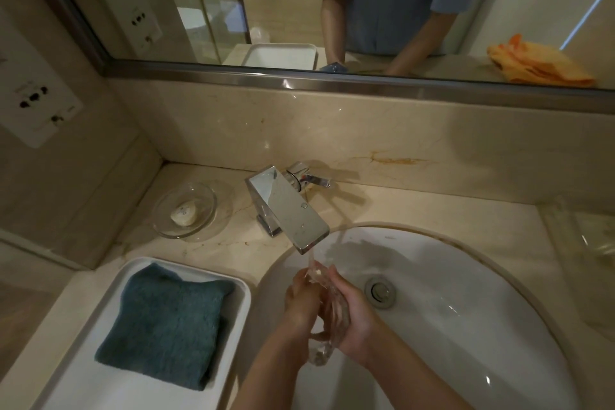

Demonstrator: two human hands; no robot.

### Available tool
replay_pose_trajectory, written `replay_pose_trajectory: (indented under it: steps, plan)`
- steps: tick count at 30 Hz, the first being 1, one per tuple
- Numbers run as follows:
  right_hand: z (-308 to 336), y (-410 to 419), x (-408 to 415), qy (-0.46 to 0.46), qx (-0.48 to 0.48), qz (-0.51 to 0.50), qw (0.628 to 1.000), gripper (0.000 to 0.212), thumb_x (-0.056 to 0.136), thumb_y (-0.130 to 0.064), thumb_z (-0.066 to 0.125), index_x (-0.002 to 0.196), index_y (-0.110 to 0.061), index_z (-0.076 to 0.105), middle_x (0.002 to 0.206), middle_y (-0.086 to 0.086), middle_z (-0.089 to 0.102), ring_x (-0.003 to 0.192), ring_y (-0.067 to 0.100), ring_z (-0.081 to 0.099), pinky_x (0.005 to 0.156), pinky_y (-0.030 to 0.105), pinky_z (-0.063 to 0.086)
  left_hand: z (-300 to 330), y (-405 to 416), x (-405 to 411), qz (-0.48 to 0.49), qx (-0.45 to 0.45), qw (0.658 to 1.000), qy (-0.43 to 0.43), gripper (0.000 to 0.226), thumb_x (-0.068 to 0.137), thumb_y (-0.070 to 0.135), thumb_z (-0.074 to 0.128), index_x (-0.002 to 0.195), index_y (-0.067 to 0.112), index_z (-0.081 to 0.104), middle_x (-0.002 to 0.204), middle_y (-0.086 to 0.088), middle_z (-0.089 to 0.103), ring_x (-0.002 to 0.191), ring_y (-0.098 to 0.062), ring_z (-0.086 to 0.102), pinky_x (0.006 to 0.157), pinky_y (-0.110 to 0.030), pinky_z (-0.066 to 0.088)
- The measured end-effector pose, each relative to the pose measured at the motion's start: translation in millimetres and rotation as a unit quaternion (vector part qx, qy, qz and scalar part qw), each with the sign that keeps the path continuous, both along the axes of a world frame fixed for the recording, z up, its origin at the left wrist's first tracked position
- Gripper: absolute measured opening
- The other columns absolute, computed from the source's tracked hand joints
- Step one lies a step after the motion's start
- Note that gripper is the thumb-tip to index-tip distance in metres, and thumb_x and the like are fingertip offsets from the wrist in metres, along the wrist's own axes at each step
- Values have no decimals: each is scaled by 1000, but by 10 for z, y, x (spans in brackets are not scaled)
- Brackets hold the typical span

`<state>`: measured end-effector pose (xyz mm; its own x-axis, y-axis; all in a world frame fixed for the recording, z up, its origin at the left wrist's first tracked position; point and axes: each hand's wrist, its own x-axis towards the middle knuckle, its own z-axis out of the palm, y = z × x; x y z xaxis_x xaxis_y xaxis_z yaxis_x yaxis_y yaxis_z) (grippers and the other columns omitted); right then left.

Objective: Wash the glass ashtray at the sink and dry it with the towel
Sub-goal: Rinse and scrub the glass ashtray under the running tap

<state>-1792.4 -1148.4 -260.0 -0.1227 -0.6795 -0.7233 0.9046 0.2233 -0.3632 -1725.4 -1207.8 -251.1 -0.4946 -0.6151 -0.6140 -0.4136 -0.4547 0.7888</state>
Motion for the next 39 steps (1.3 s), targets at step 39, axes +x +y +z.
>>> replay_pose_trajectory:
  steps: [39]
  plan:
    - [126, 247, -274, 364, -20, 119, 924, 23, 93, -12, 53, 106, -30, 55, 101, -1, 67, 83, 9, 70, 79, 36, 51, 178, -130, 144, 34, -74, 983, 164, 16, 88, 9, 56, 88, 21, 66, 81, 7, 74, 82, -12, 69, 75, -27, 55]
